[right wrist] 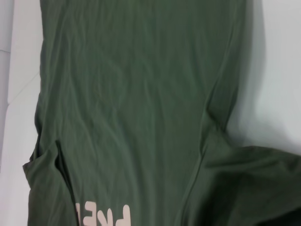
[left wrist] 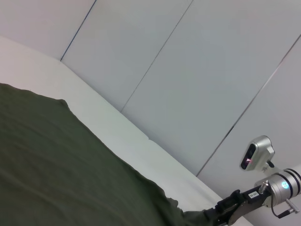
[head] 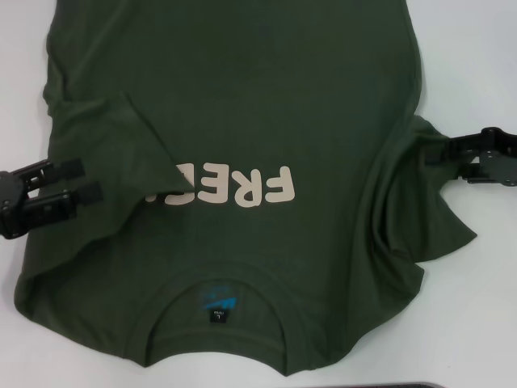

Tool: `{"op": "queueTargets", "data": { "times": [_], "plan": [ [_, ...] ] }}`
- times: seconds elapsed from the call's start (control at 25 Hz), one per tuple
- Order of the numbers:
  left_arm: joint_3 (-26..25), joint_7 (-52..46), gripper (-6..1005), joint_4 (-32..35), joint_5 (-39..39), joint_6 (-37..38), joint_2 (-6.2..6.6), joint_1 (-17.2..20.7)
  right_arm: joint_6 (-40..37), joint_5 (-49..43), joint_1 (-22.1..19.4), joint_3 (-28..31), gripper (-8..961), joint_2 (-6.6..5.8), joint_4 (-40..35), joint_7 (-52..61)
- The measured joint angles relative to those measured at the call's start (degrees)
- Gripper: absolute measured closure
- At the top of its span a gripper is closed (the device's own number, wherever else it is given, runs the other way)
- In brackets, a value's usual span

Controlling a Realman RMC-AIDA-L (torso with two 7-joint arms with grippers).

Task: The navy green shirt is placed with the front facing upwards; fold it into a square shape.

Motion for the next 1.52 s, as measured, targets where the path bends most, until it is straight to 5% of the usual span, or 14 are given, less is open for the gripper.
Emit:
{"op": "queueTargets", "data": {
  "times": [0.36, 0.88, 1.52],
  "plan": [
    [-0.02, 0.00, 157, 0.00, 0.00, 0.03, -0.06, -0.24, -0.35, -0.19, -0.77, -0.05, 594, -0.48, -0.19, 0.01],
    [-0.02, -0.01, 158, -0.06, 0.00, 0.02, -0.17, -0.37, -0.70, -0.57, -0.87, -1.00, 949, -0.95, -0.45, -0.19],
    [-0.11, 0.00, 158, 0.00, 0.00, 0.02, -0.17, -0.35, -6.20, -0.78, -3.97, 1.22, 950, -2.85, -10.07, 4.40]
  ]
}}
